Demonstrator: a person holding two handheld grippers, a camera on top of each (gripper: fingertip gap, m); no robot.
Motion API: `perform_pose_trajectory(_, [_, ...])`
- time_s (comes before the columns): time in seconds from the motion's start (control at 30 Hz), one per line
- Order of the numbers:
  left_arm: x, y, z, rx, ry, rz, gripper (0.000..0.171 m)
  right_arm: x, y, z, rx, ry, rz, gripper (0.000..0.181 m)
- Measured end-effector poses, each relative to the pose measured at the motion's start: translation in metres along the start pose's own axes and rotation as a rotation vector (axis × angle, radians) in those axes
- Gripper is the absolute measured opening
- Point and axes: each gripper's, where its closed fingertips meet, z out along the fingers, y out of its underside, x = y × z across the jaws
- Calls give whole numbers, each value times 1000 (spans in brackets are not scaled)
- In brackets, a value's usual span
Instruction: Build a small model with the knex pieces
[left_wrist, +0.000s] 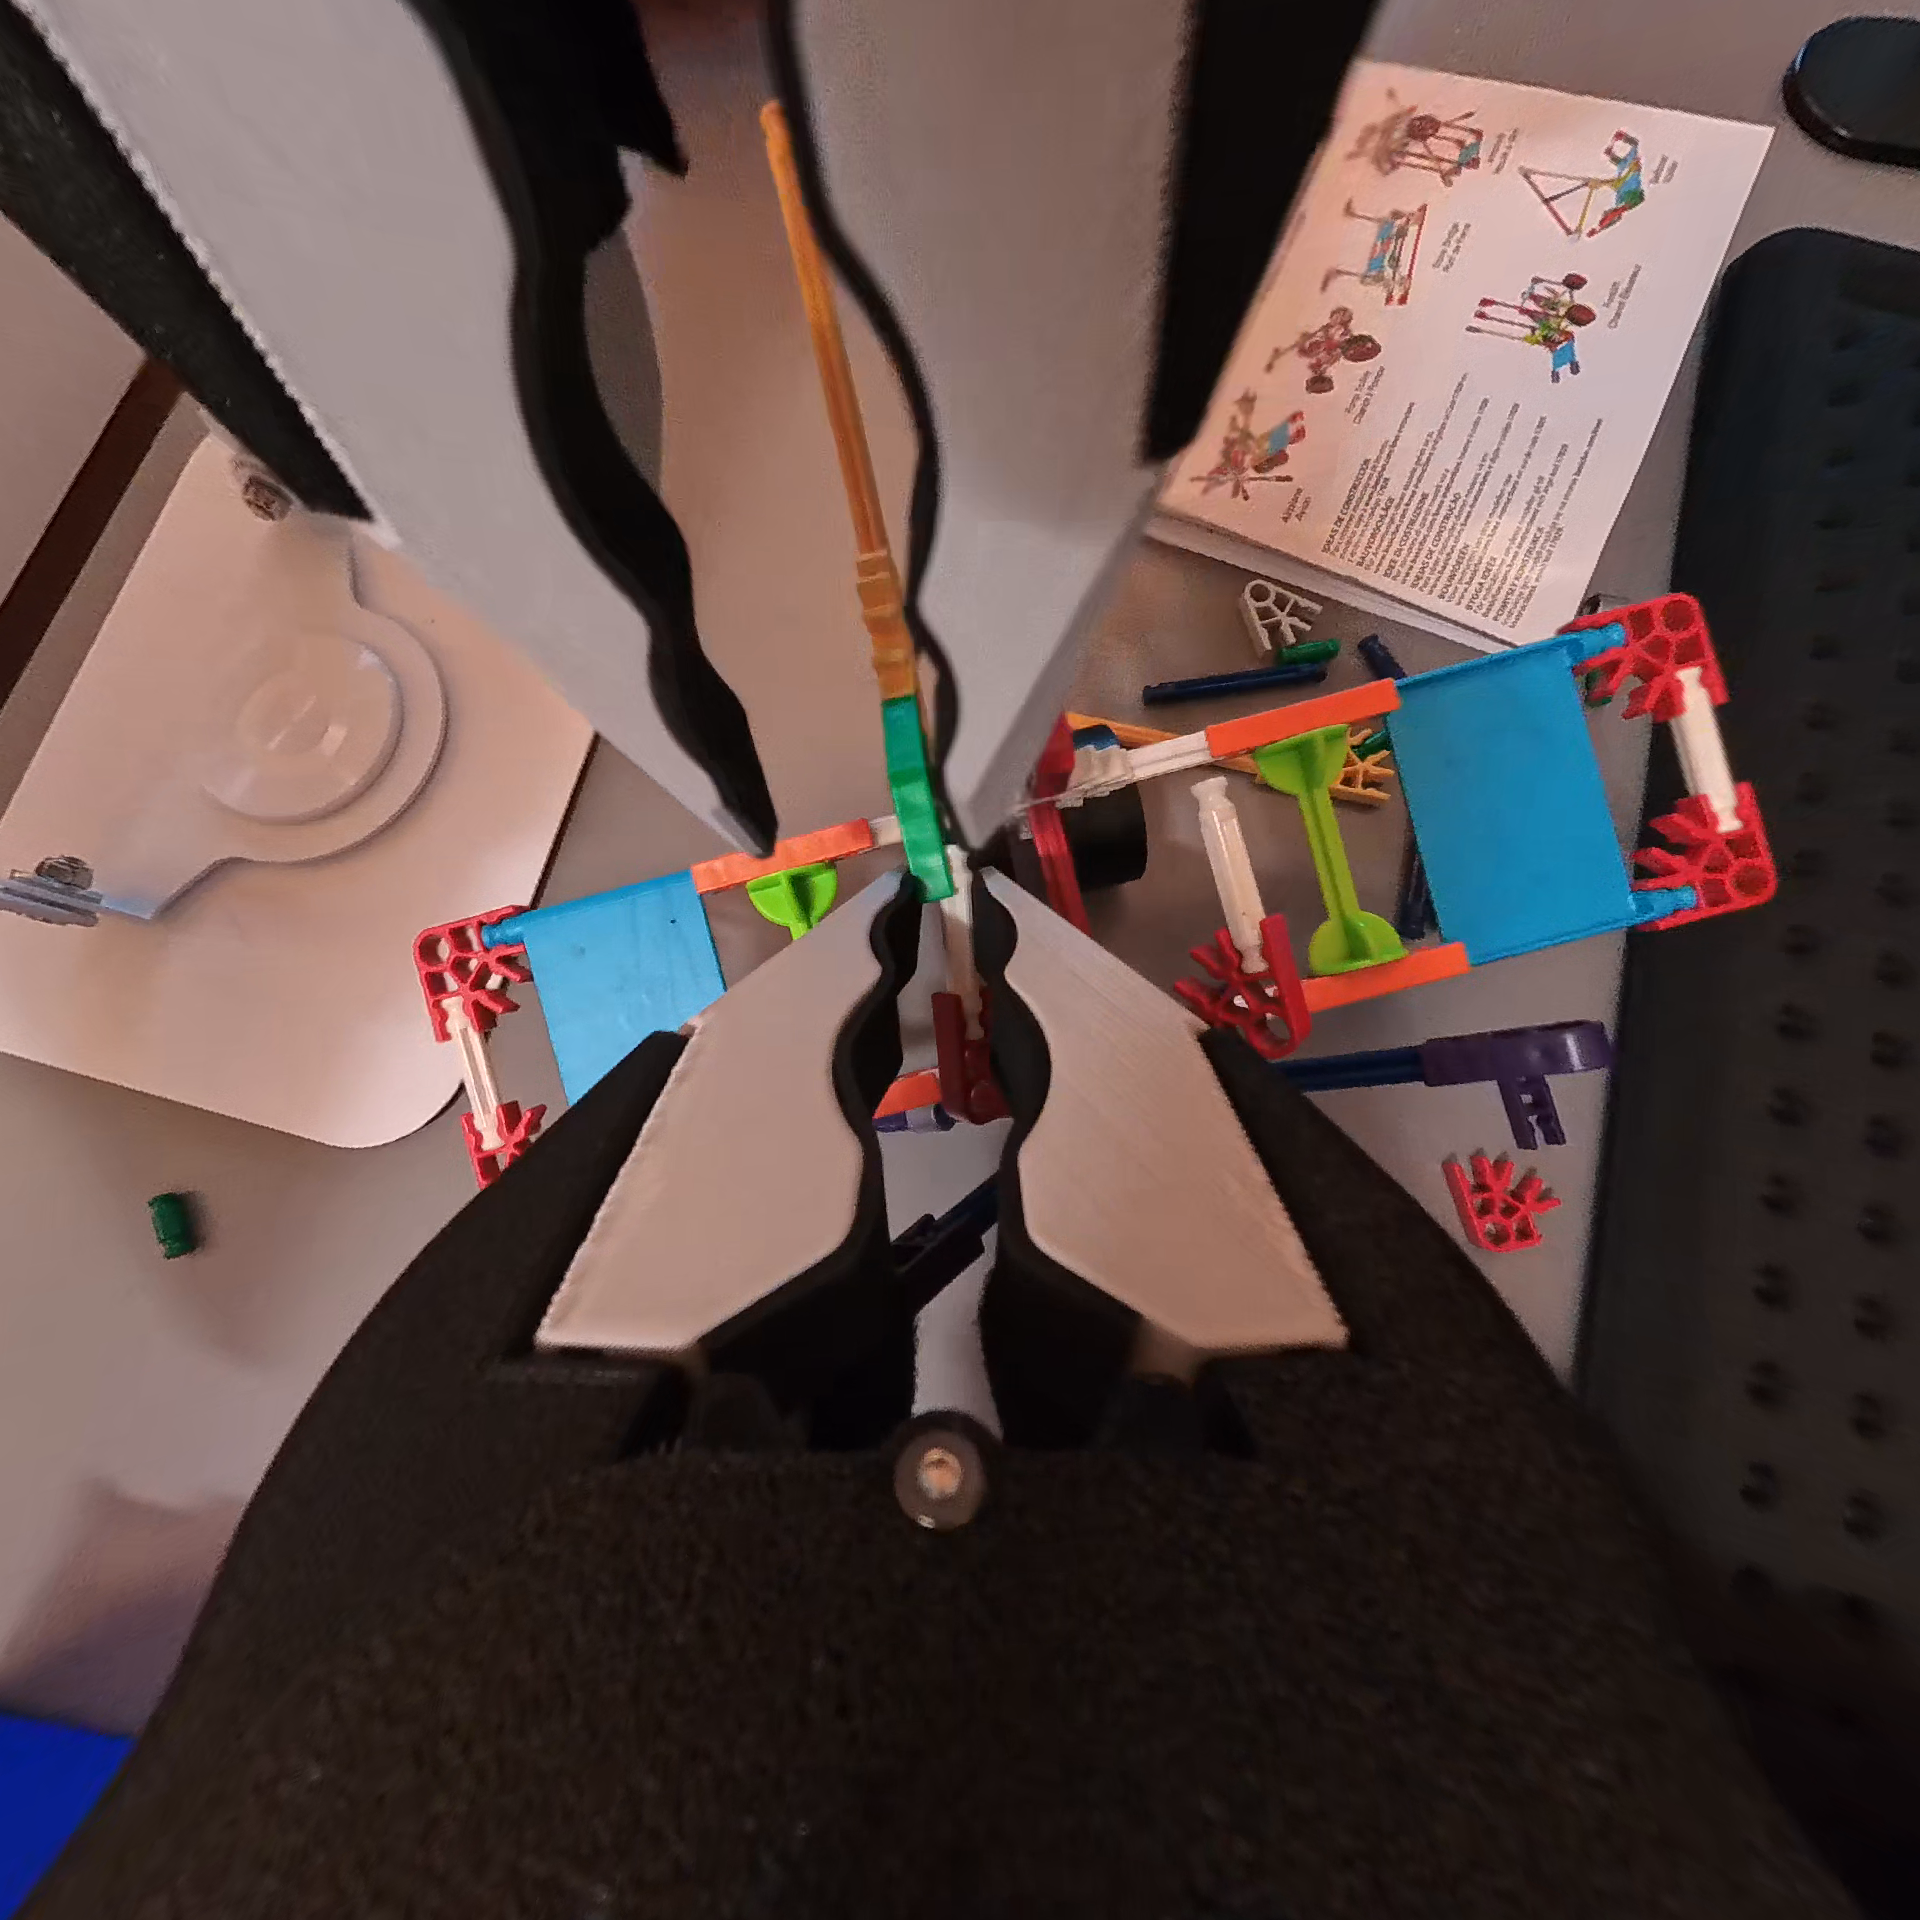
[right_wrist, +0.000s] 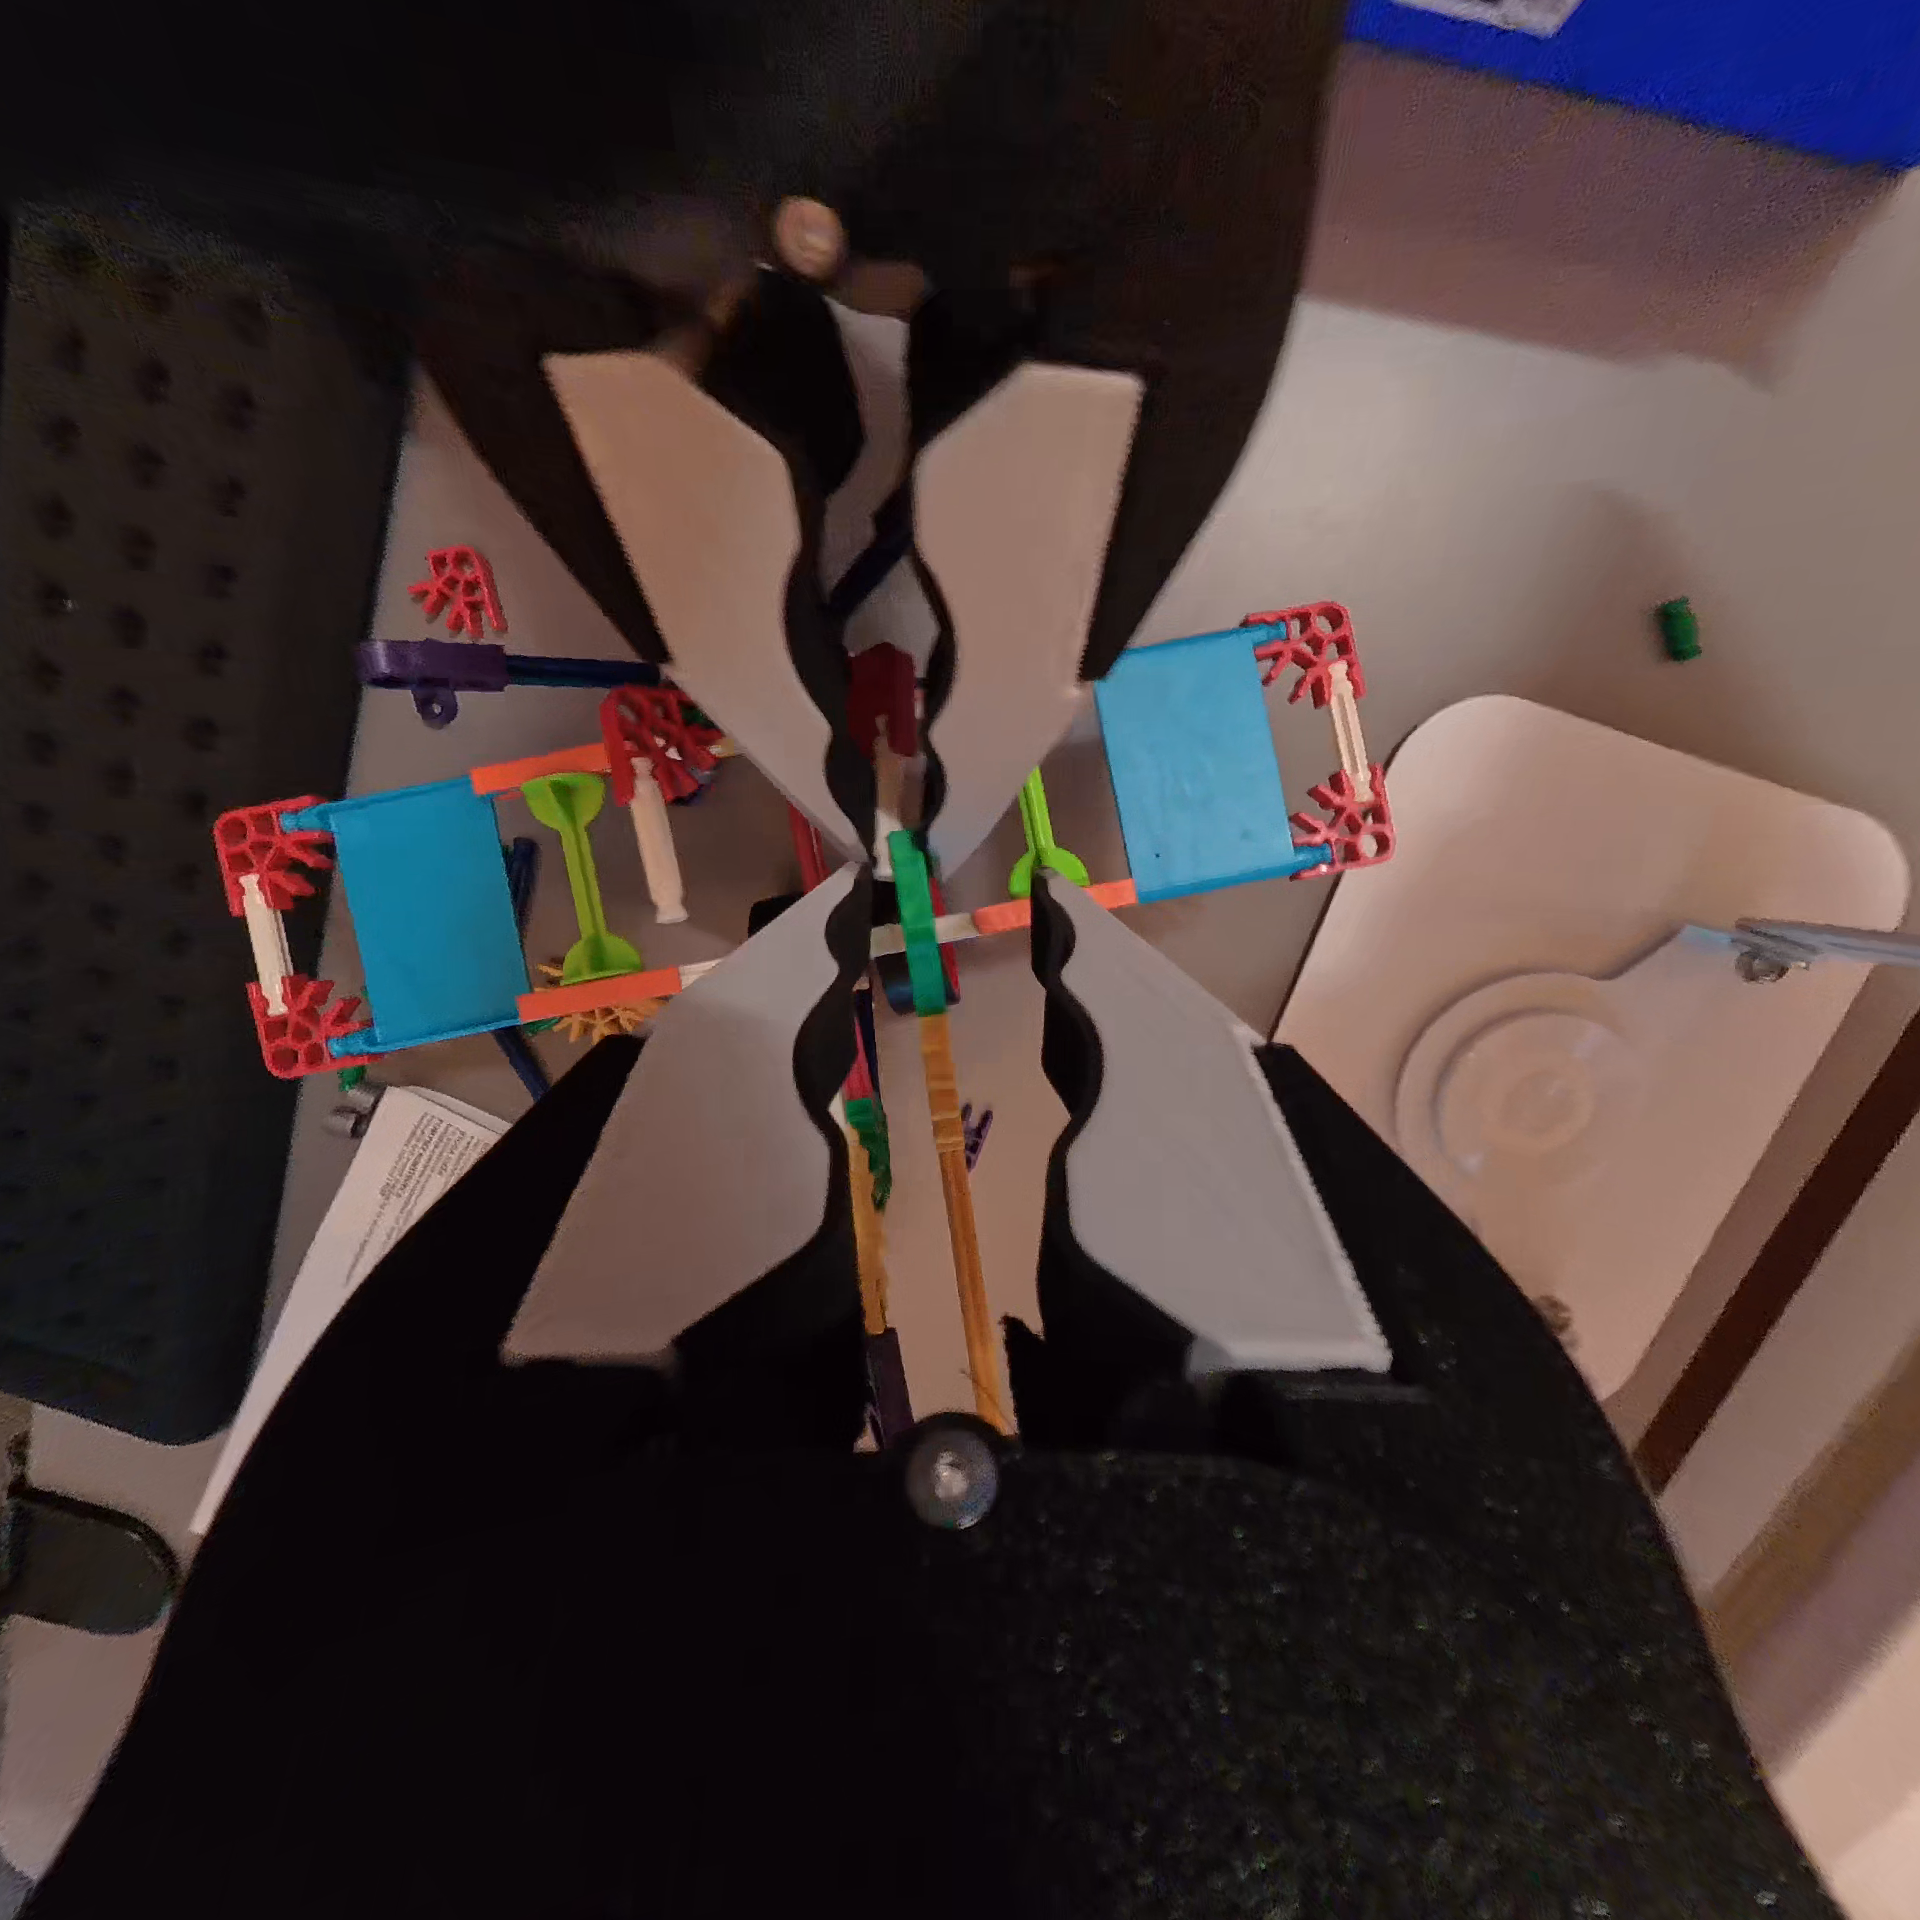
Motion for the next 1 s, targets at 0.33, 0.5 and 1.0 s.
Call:
perform_pose_trajectory(0.33, [-1,-2,0,12,-10,7,8,-10,4,13,62,-93,53,21])
perform_pose_trajectory(0.5, [-2,-2,-1,9,-27,20,8,-9,3,12,61,-47,29,20])
perform_pose_trajectory(1.0, [-3,-3,2,-18,-74,74,3,-10,5,10,44,-46,10,1])
